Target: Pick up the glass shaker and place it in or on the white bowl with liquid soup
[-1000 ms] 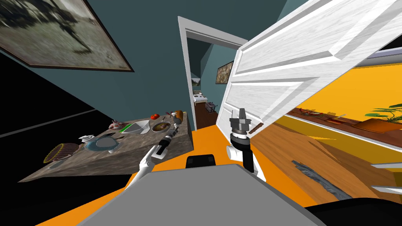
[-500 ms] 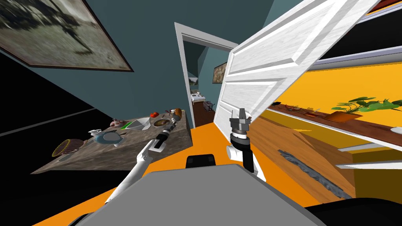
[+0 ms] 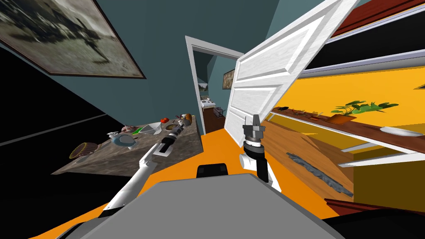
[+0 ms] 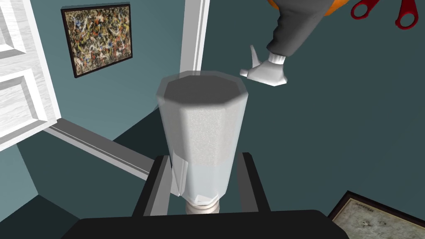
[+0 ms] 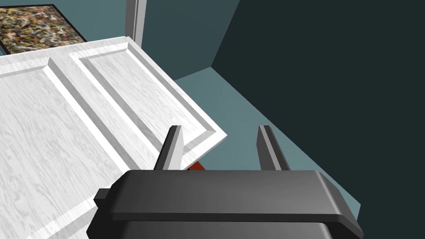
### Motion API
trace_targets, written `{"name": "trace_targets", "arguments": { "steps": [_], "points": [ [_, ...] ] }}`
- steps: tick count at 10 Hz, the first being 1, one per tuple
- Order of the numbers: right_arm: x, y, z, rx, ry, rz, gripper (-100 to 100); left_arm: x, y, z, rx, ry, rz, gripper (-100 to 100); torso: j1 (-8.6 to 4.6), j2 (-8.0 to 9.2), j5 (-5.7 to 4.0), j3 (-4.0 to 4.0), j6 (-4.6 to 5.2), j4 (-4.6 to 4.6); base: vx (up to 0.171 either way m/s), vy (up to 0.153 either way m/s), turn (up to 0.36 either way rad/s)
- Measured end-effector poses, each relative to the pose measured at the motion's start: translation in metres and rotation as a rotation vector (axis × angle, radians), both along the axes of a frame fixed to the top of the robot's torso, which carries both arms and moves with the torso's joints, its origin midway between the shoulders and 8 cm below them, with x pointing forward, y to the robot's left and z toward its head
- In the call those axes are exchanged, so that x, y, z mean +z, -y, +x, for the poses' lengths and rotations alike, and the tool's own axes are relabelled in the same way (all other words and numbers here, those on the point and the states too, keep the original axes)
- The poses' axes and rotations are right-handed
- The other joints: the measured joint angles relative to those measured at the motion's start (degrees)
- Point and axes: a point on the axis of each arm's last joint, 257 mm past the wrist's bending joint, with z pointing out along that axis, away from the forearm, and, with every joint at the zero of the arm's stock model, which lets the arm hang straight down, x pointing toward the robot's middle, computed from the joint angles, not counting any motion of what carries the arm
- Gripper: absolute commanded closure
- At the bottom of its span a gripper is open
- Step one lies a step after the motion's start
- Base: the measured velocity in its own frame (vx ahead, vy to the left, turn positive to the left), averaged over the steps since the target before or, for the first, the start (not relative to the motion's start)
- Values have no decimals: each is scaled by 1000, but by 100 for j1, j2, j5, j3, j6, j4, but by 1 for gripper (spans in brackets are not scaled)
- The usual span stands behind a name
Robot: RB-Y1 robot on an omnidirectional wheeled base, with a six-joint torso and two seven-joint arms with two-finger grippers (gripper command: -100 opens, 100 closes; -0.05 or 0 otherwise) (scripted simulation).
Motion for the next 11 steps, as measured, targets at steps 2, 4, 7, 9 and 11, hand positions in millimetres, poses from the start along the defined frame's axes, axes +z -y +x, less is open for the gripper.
{"name": "trace_targets", "arguments": {
  "steps": [2,4,7,9,11],
  "points": [
    [0,0,0,0,0,0,0,11,-6,2,7,1,2,100,10,-10,2,-7,-4,-4,-71,42,-8],
    [0,0,0,0,0,0,0,10,-18,3,21,-22,10,100,35,-33,8,-21,-10,-11,-2,95,1],
    [0,0,0,0,0,0,0,-3,-41,2,44,-77,26,100,55,-83,13,-51,-8,-23,83,122,-14],
    [0,0,0,0,0,0,0,-16,-55,1,56,-120,41,100,59,-116,12,-69,-6,-29,130,124,-26],
    [0,0,0,0,0,0,0,-23,-66,-1,62,-147,55,100,45,-101,10,-62,-5,-28,90,97,-19]
  ]
}}
